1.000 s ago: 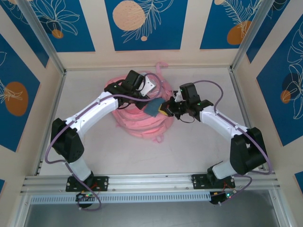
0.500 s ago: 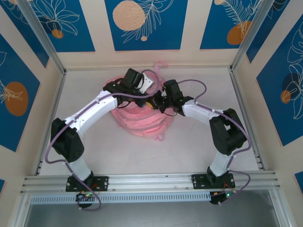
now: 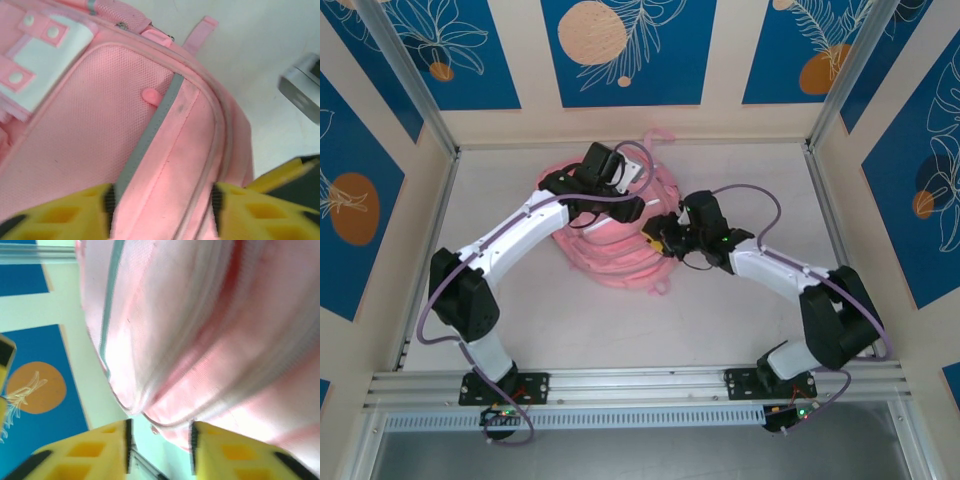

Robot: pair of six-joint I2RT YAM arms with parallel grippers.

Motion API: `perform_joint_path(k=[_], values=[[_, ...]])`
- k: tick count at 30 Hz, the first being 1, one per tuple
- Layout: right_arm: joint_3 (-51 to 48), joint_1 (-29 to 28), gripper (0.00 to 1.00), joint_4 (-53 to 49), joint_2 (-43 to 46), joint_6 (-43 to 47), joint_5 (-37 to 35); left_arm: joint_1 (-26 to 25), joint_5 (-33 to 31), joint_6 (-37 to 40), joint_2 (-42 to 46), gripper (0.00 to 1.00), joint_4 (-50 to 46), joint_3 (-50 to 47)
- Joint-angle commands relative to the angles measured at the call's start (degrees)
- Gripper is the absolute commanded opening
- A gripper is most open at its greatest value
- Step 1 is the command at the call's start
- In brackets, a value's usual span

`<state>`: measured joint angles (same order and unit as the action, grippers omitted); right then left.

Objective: Pack the student bag

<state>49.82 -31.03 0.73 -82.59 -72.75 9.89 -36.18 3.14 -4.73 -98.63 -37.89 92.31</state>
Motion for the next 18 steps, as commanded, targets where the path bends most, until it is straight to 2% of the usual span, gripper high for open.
perform_joint_path(k=[1,3,6,9,12,16,18], values=[[-0.5,0.5,0.50,-12.4,3.9,6.4,-4.1,2.2,4.0,-2.9,4.5,0.70,0.7,-2.8],[0.9,0.6,0.60,-15.4,5.0,9.0,-4.5,3.4,5.9,-0.6,7.8,0.81,1.9,-7.3],[4.4,0.6,0.66,-19.1,4.6,11.3,-4.5,5.3,3.7,1.6,12.1,0.89,2.1,-13.7],[7.3,0.4,0.67,-20.0,3.5,12.2,-4.4,9.2,6.8,3.6,15.5,0.89,2.4,-19.7],[9.7,0.2,0.67,-20.1,1.2,12.5,-3.8,11.7,11.2,10.9,16.6,0.89,2.6,-23.6],[12.2,0.2,0.67,-19.8,-1.8,11.8,-1.4,14.6,15.3,15.4,14.0,0.84,1.8,-22.8],[12.7,-0.3,0.67,-19.7,-2.0,11.5,-1.3,15.6,14.8,16.5,12.5,0.82,-0.4,-21.9]])
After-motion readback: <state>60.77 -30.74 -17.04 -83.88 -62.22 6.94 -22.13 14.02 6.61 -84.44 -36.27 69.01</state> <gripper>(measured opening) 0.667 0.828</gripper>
